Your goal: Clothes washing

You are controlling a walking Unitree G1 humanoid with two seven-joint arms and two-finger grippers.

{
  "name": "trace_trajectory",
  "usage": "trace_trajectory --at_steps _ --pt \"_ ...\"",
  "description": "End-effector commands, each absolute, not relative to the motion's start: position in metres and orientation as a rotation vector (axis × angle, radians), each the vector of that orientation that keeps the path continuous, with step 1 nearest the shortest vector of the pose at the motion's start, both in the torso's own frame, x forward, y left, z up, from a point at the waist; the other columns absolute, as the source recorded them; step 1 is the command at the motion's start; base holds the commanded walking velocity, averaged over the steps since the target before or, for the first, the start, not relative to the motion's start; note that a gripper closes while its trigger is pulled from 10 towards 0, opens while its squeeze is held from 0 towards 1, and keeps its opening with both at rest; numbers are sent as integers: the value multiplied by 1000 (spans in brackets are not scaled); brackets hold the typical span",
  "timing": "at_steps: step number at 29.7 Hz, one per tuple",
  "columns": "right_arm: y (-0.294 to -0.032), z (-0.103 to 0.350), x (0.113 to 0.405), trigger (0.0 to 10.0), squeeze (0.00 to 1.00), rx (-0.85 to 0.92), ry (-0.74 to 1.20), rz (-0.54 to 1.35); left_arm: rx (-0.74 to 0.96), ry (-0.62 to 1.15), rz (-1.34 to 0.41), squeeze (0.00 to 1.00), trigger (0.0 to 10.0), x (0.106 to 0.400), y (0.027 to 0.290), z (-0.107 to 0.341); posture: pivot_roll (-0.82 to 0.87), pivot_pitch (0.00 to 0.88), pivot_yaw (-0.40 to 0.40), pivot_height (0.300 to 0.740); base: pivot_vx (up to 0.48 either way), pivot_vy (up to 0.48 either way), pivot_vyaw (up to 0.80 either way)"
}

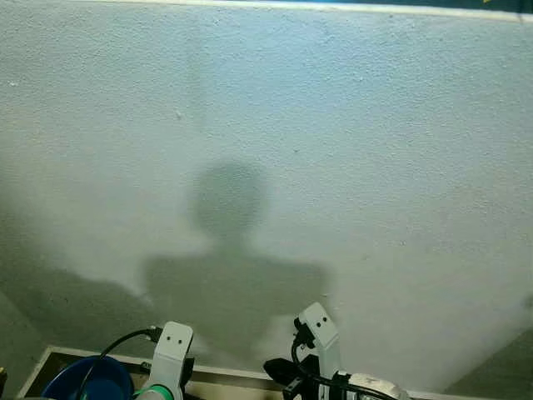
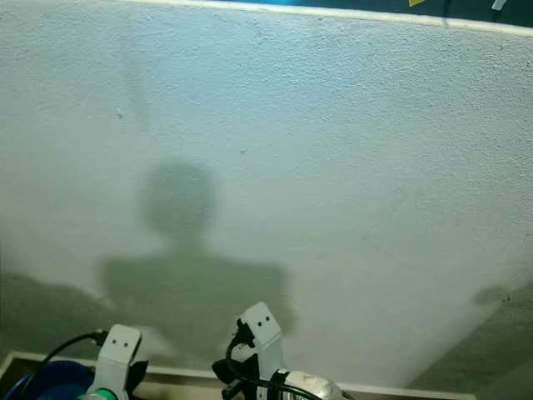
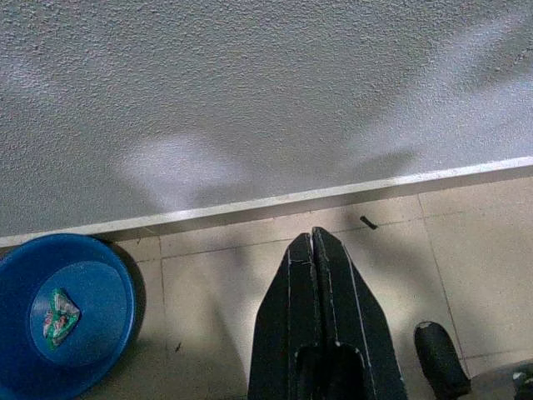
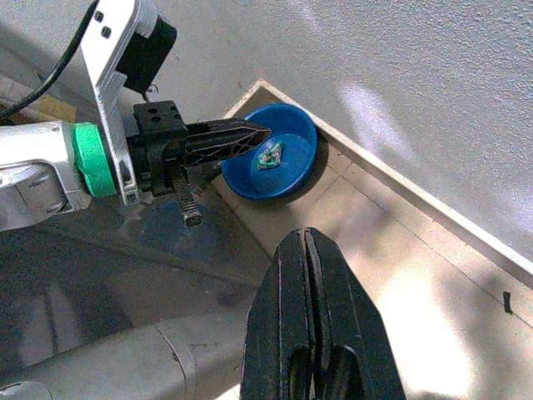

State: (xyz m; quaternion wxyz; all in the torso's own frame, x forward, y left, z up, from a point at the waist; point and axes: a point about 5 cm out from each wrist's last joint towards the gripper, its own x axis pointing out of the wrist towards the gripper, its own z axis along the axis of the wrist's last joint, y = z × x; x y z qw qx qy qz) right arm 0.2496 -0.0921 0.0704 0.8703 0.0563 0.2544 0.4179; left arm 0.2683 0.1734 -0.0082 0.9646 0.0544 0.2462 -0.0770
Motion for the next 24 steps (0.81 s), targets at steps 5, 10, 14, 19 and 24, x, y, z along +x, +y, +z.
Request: trace_trajectory --at_steps 5,10,14,19,24 --pt "-90 65 247 10000 0 140 566 892 98 531 -137 0 10000 262 177 -14 -45 65 63 740 0 0 0" --pt "-90 65 247 10000 0 145 569 895 96 538 -143 0 10000 261 176 -15 -47 65 64 740 0 0 0" --pt "-91 66 247 10000 0 147 570 894 94 543 -143 0 10000 260 176 -16 -50 65 65 740 0 0 0" --pt "-92 66 244 10000 0 150 572 890 97 551 -169 0 10000 259 173 -17 -59 70 72 740 0 0 0" --pt "-94 65 243 10000 0 153 576 885 98 555 -178 0 10000 258 170 -18 -60 68 73 740 0 0 0"
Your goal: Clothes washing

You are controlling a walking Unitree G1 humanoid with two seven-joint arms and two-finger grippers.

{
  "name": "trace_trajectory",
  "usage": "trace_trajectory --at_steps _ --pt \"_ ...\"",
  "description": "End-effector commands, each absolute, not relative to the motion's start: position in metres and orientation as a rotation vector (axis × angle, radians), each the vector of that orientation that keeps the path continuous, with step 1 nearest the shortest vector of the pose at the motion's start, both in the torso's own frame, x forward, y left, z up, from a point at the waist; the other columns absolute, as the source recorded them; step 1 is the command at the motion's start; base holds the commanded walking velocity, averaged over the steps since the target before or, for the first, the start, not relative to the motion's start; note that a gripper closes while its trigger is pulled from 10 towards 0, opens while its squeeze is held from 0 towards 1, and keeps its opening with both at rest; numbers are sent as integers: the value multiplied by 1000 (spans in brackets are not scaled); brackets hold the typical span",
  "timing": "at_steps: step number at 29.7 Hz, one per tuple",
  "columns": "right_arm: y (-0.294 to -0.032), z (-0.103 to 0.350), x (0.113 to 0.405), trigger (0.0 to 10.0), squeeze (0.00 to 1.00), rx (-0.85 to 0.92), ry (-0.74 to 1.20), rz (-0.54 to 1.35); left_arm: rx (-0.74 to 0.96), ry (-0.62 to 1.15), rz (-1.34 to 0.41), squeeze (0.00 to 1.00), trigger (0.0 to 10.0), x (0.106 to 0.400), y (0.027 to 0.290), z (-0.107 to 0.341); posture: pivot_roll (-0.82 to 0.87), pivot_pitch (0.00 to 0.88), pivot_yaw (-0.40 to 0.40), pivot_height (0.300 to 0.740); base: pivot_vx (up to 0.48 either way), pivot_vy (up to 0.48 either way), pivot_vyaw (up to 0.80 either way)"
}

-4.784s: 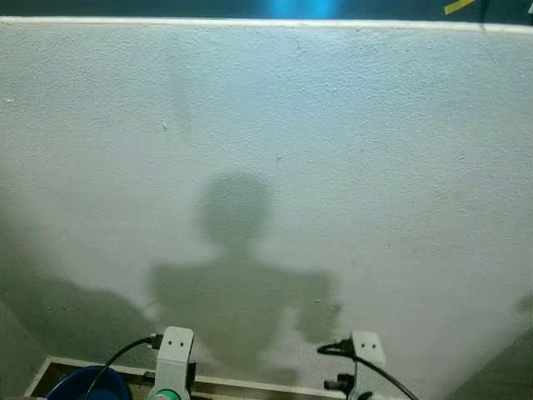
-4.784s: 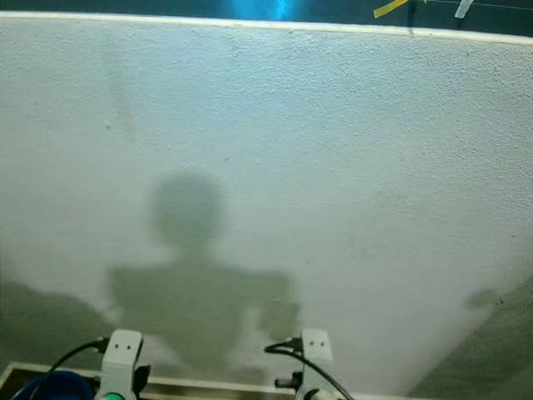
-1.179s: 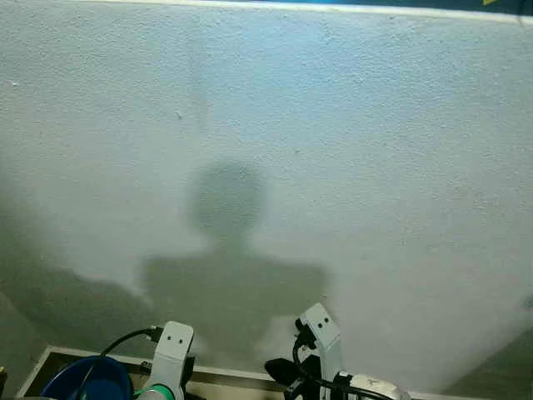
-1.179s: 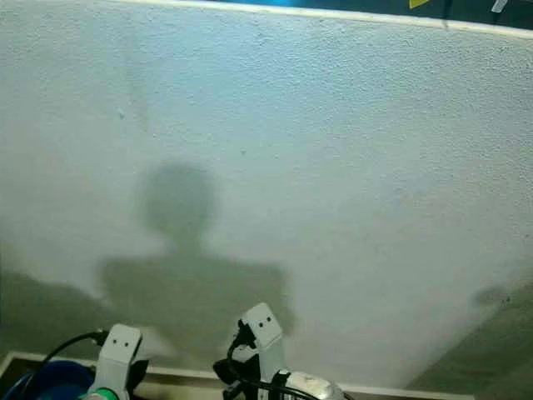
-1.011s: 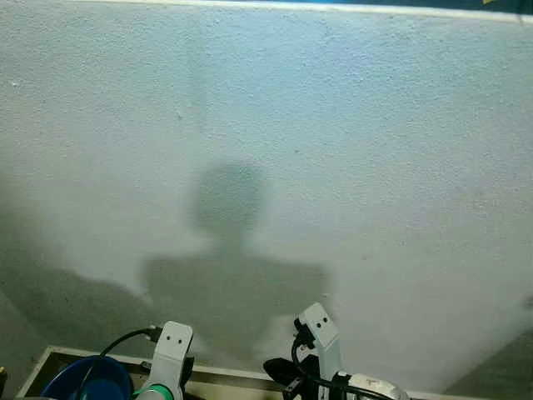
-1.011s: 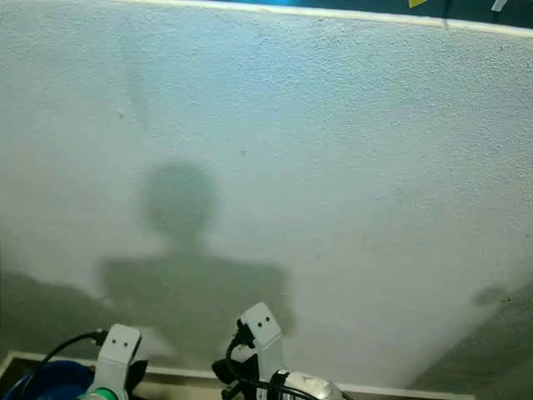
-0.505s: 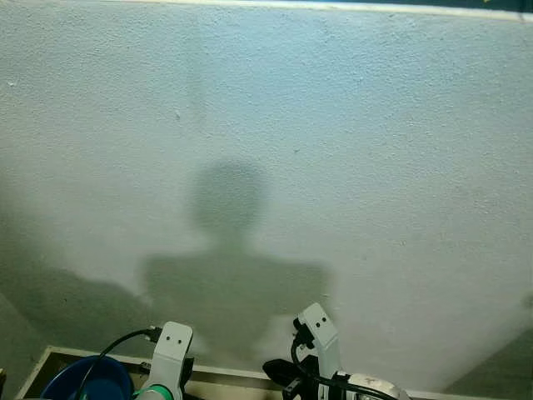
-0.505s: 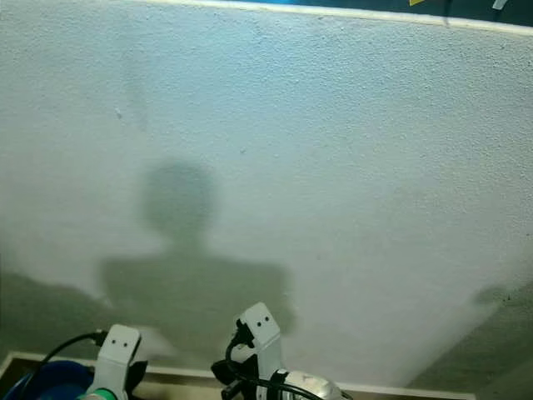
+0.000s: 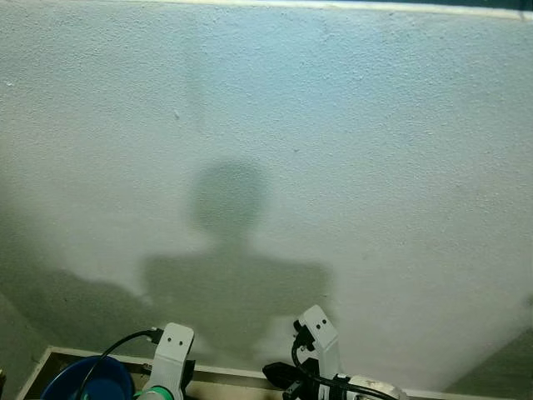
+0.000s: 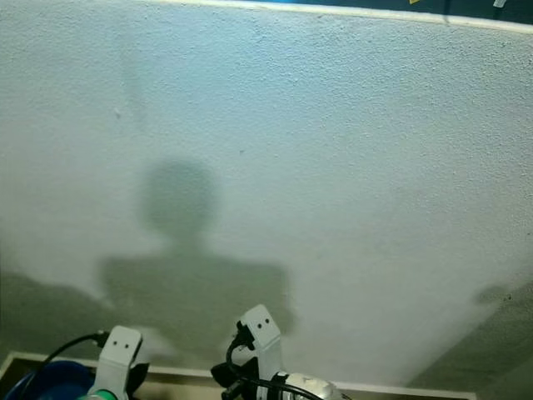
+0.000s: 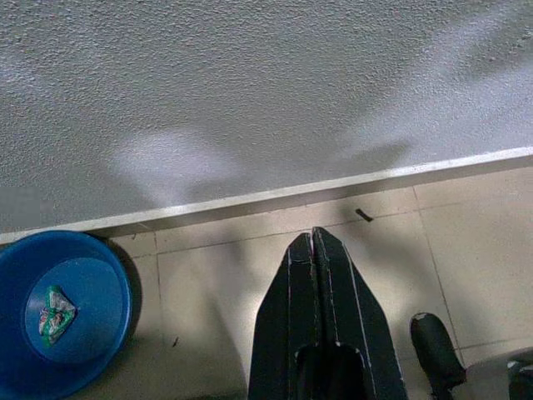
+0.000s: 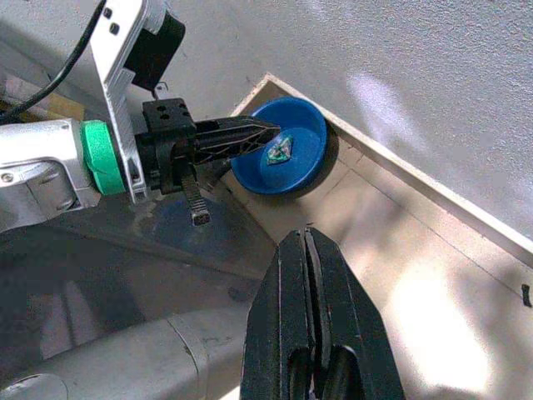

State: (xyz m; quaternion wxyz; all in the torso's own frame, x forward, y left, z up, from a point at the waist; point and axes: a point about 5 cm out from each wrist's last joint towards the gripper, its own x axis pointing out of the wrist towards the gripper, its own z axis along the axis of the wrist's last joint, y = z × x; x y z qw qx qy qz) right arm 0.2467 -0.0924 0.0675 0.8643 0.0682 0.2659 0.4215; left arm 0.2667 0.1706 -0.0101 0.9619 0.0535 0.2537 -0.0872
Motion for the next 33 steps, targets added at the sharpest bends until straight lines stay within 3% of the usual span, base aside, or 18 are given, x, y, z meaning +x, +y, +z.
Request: trace_trajectory --at_steps 1,33 --pt "-94 65 243 10000 0 154 576 885 98 556 -178 0 10000 258 169 -19 -60 68 73 740 0 0 0" --pt "-88 62 241 9843 0 176 572 895 104 586 -204 0 10000 253 171 -24 -46 37 88 740 0 0 0"
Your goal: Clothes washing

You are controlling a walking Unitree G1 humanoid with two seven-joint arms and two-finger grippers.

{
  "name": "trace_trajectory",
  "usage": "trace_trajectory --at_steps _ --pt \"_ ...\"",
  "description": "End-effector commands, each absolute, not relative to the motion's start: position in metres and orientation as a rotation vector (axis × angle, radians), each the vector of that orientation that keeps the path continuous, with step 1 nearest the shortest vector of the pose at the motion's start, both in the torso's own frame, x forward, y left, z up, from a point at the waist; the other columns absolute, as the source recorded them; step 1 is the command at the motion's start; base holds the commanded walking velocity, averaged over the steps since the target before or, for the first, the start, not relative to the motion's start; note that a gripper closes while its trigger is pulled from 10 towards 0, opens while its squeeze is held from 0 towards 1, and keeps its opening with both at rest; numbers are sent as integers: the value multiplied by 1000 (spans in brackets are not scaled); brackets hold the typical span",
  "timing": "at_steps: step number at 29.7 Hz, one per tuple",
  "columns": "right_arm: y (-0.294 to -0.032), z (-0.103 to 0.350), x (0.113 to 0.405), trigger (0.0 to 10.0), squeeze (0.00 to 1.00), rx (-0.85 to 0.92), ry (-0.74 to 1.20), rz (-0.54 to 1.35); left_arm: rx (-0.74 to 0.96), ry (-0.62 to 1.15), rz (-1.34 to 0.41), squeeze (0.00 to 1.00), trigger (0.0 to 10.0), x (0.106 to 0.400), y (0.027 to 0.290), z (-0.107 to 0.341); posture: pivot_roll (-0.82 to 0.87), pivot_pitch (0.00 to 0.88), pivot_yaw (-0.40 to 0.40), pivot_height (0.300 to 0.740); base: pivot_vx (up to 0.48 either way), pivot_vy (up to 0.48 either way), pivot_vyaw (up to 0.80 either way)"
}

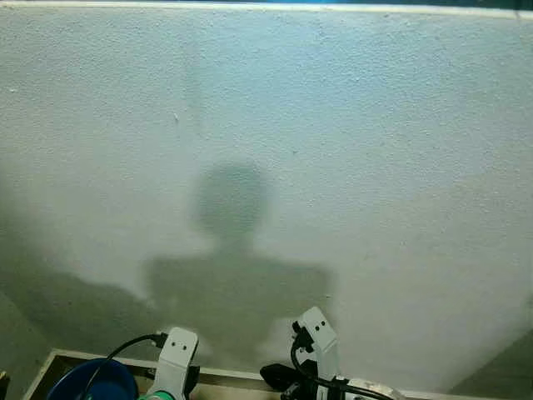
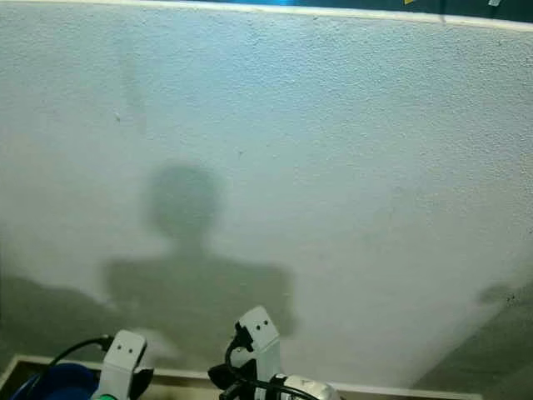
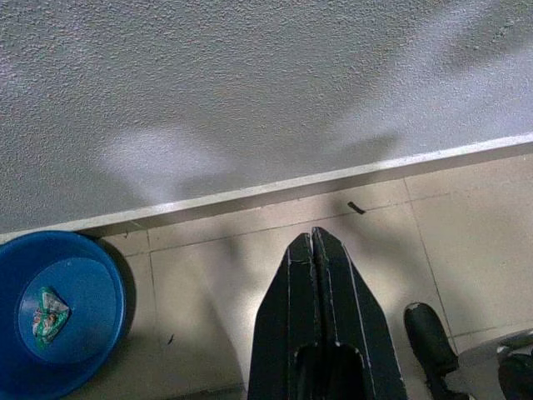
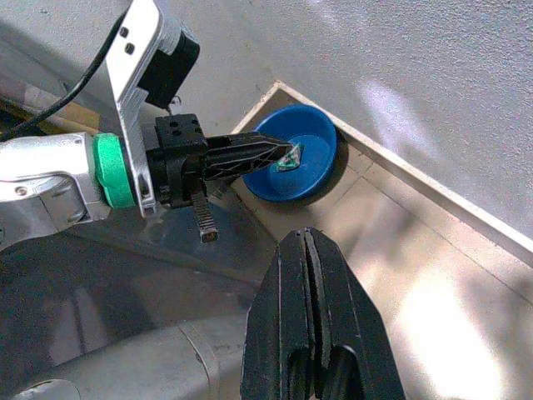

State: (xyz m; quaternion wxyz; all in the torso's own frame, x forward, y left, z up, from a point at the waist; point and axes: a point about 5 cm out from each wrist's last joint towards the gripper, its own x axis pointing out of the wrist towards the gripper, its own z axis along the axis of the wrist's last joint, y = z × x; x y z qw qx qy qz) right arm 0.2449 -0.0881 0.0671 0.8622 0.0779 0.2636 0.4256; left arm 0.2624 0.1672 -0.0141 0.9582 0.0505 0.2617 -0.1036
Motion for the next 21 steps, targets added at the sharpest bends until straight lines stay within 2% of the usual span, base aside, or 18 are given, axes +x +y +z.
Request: trace_trajectory --at_steps 1,21 --pt "-88 63 242 9843 0 179 569 892 104 584 -203 0 10000 254 172 -23 -48 42 91 740 0 0 0" --pt "-85 65 248 10000 0 182 564 898 113 569 -196 0 10000 259 176 -18 -25 52 75 740 0 0 0"
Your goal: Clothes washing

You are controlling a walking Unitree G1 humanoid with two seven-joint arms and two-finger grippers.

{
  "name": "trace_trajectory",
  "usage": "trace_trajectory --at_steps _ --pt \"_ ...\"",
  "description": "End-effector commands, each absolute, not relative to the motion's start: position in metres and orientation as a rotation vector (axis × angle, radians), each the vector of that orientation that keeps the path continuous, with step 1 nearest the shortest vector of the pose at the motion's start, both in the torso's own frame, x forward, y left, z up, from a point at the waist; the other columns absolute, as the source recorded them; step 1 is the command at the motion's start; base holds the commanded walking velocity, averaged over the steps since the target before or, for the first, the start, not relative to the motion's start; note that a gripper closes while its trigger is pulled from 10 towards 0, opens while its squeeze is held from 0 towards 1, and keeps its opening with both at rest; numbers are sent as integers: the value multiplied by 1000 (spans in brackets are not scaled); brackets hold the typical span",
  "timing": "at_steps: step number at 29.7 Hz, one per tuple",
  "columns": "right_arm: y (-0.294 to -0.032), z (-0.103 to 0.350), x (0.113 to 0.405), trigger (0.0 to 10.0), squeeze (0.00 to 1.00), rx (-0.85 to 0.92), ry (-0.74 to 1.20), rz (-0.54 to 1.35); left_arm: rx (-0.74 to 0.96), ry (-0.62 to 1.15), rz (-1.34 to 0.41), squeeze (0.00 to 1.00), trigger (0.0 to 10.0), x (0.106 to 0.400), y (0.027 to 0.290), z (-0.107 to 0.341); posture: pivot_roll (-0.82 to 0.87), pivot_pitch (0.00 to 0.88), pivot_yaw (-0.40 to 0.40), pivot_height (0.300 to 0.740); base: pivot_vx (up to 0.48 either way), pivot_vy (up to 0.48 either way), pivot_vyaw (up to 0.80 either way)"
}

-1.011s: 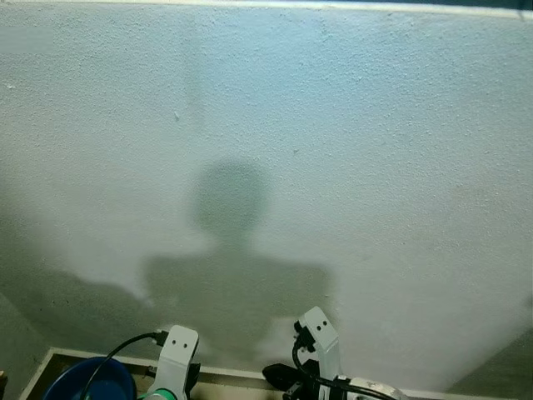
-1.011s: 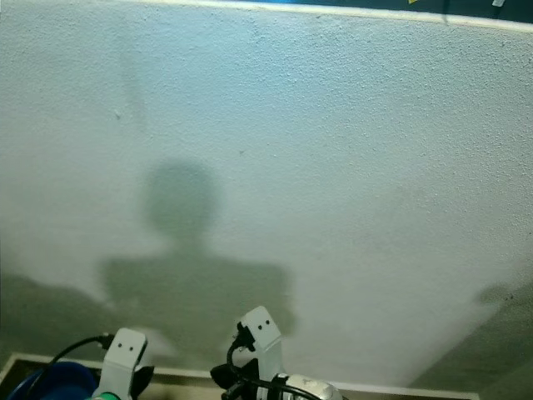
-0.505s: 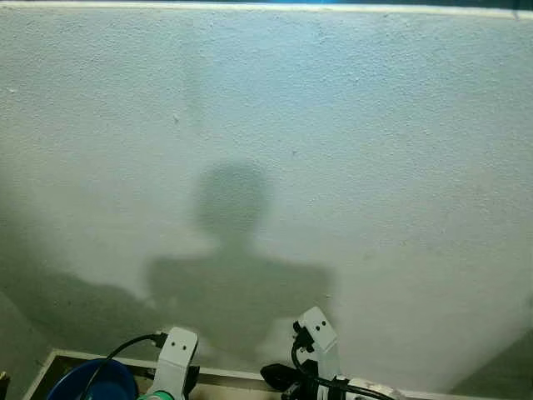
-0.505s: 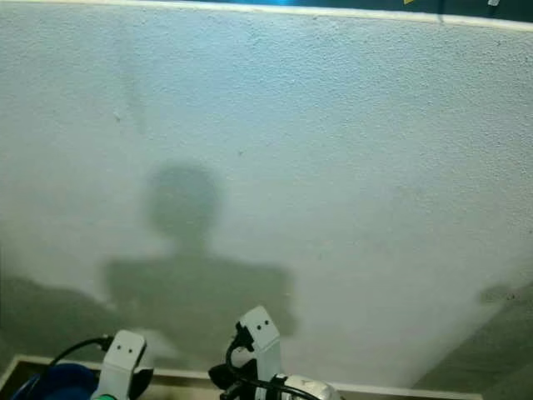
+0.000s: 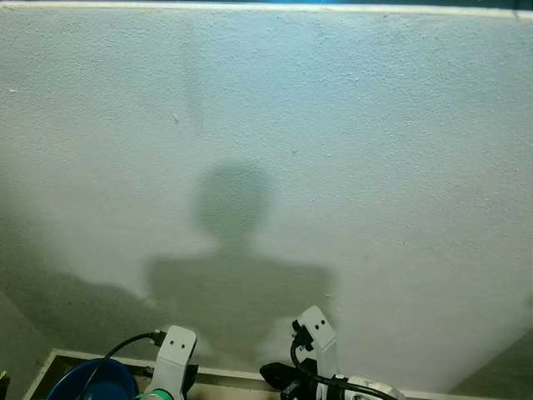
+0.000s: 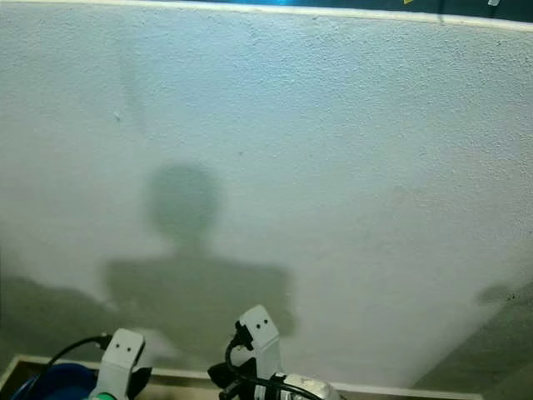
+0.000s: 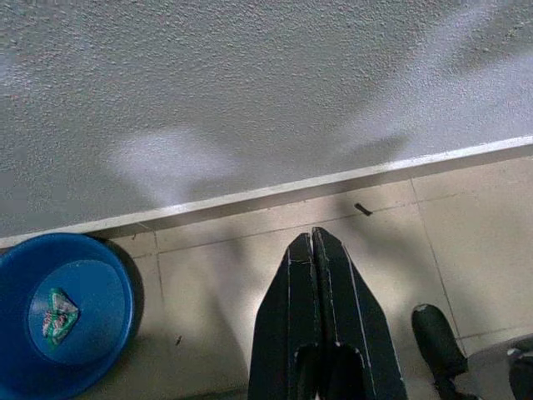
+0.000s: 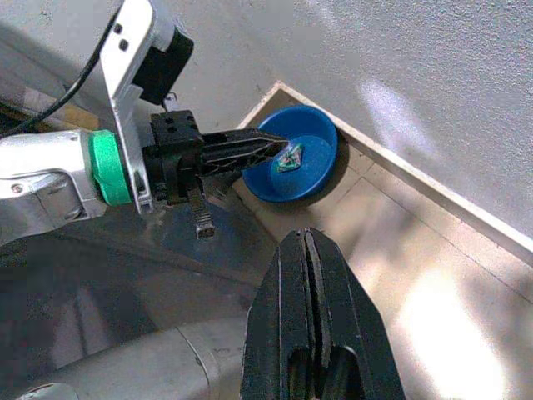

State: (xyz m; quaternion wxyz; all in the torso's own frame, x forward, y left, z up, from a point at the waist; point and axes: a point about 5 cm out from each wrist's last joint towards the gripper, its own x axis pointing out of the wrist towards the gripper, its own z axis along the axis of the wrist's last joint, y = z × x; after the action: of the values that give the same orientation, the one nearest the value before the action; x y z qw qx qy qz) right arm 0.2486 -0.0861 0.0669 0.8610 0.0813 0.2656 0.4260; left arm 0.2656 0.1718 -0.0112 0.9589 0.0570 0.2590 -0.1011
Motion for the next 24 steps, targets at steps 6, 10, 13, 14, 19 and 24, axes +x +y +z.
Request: trace_trajectory --at_steps 6,10,13,14,19,24 --pt "-85 65 249 10000 0 179 565 901 113 567 -192 0 10000 259 177 -18 -23 52 70 740 0 0 0" --pt "-86 65 249 10000 0 180 565 902 114 566 -189 0 10000 259 177 -18 -21 52 70 740 0 0 0" --pt "-85 64 249 10000 0 178 565 903 114 566 -191 0 10000 259 176 -18 -24 46 70 740 0 0 0" --pt "-85 64 249 10000 0 178 565 903 114 566 -191 0 10000 259 176 -18 -24 46 70 740 0 0 0" --pt "-86 63 249 10000 0 172 568 909 118 570 -205 0 10000 257 174 -20 -24 40 65 740 0 0 0" --pt "-86 62 248 10000 0 165 575 919 119 573 -218 0 10000 255 171 -21 -25 30 59 740 0 0 0"
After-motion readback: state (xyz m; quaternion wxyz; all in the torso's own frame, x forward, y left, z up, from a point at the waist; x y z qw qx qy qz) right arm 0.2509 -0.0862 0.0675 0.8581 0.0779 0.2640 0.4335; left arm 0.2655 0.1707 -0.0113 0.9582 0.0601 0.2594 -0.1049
